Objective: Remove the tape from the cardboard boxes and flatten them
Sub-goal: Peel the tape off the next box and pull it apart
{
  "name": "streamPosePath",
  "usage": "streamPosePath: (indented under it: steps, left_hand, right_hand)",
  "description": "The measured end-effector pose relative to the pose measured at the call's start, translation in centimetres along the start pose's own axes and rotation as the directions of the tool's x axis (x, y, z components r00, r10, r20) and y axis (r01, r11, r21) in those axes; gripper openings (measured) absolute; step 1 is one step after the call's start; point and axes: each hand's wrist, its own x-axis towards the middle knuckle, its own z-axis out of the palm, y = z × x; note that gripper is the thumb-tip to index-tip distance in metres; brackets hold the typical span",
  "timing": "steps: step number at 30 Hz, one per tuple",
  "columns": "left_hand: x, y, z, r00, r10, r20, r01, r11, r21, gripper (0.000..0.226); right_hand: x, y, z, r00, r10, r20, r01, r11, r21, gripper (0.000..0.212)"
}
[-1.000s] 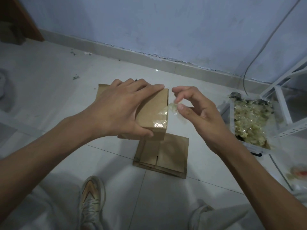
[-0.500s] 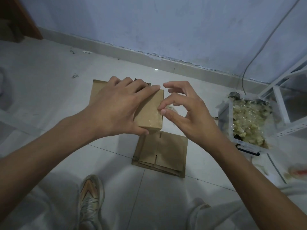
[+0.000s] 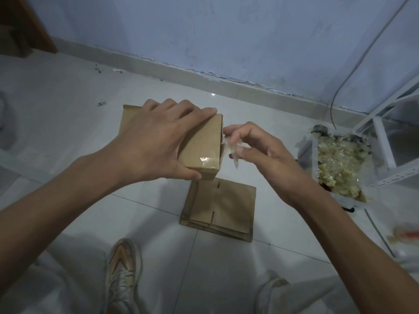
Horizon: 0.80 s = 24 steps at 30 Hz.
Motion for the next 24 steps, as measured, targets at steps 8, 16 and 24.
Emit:
streamPosePath:
  steps: [8, 16, 24]
  left_hand:
    - [0.3, 0.3, 0.6, 0.995, -0.096, 0.037, 0.099, 0.988, -0.114, 0.121]
    - [-0.4, 1.1, 0.6, 0.995, -0.097, -0.025, 0.095, 0.994, -0.056, 0.12]
    - [-0.8, 1.4, 1.1, 0.979, -0.064, -0.194, 0.065, 0.998, 0.002, 0.12]
  right_hand:
    - [0.3, -0.2, 2.6, 0.974, 0.003, -0.225, -0.009, 1.0, -0.027, 0.018]
    - [0.2, -0.5, 3.3, 0.936, 0.197, -0.292, -0.123, 0.96, 0.253, 0.024]
    - [-0.4, -0.4, 2.9, 0.935, 0.328, -0.137, -0.187, 0.782, 0.594, 0.01]
